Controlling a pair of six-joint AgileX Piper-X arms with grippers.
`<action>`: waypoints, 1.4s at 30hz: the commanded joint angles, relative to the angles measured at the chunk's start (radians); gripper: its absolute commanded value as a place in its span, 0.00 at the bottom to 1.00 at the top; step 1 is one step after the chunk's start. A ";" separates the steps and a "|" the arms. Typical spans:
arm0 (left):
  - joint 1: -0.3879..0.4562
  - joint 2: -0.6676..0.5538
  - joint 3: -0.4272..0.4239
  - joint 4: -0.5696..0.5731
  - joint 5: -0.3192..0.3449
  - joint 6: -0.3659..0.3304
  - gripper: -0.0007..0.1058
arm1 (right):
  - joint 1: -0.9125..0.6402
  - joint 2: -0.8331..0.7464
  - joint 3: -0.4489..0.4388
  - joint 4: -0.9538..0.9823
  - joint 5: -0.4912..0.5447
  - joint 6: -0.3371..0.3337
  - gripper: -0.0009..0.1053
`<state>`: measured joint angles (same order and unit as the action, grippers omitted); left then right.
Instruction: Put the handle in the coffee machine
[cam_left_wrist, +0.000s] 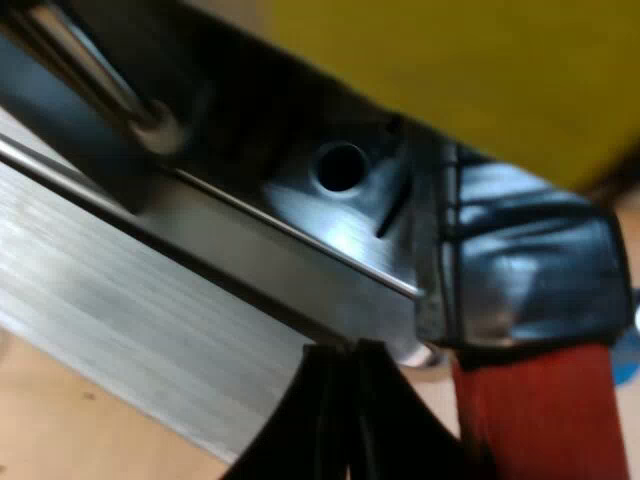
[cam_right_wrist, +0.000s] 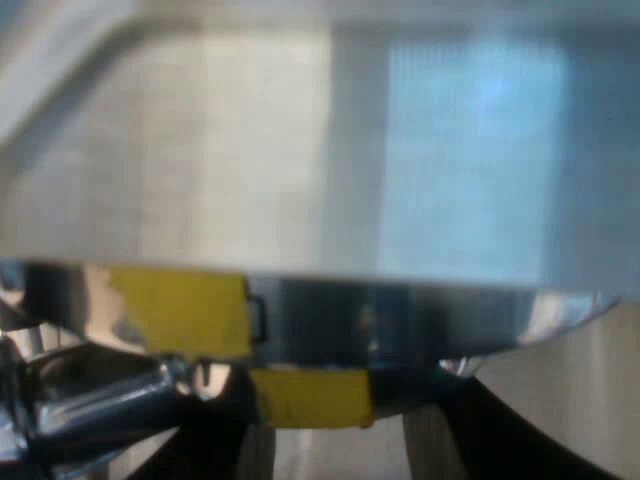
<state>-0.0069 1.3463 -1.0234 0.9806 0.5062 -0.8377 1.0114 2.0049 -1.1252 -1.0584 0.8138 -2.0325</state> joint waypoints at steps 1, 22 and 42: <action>-0.031 -0.007 -0.006 0.058 0.006 0.004 0.01 | 0.001 -0.023 -0.014 -0.067 -0.007 -0.013 0.32; -0.141 -0.007 -0.006 0.121 0.075 -0.082 0.01 | 0.001 -0.134 0.118 0.043 0.058 0.011 0.32; -0.141 -0.007 -0.006 0.118 0.067 -0.233 0.01 | 0.128 -0.569 0.531 0.150 0.036 -0.016 0.32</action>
<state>-0.0938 1.3244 -1.0210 1.1594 0.5361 -1.0734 1.1285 1.4671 -0.6091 -0.9295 0.8429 -2.0319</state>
